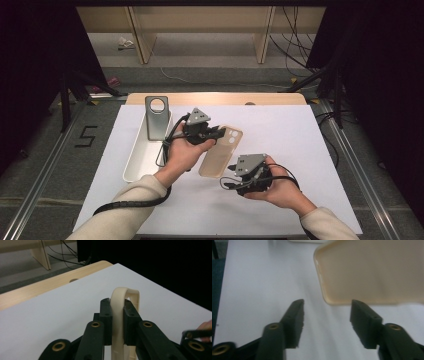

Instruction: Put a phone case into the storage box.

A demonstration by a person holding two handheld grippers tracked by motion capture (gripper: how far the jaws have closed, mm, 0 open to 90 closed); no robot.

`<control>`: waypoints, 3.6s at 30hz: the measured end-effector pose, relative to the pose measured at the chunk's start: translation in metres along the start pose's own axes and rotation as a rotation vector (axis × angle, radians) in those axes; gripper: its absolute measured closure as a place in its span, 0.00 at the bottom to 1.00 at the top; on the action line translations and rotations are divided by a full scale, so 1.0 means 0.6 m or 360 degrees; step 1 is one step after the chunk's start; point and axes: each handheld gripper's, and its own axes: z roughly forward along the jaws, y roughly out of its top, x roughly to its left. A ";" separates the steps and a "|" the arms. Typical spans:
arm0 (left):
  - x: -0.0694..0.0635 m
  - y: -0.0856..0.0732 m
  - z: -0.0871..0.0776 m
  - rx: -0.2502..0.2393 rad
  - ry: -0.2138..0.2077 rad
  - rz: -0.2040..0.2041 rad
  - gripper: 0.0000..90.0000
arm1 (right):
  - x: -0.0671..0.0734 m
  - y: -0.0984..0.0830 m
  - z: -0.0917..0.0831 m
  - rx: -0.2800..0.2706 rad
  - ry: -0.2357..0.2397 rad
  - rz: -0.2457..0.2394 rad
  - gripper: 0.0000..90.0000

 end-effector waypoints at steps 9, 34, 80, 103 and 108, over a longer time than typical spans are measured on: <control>0.018 -0.025 -0.033 -0.0076 0.0024 0.0021 0.90 | -0.022 -0.018 -0.016 -0.0067 -0.0063 0.0212 0.29; 0.055 -0.050 -0.112 -0.0268 0.0033 0.0080 0.89 | -0.045 -0.064 -0.036 -0.0210 -0.0183 0.0527 0.26; 0.089 -0.013 -0.178 -0.0367 0.0132 0.0100 0.89 | -0.056 -0.103 -0.088 -0.0306 -0.0355 0.0691 0.22; 0.117 -0.004 -0.209 -0.0412 0.0196 0.0082 0.89 | -0.055 -0.108 -0.094 -0.0324 -0.0380 0.0707 0.21; 0.125 -0.003 -0.218 -0.0428 0.0223 0.0065 0.89 | -0.055 -0.108 -0.095 -0.0327 -0.0380 0.0710 0.21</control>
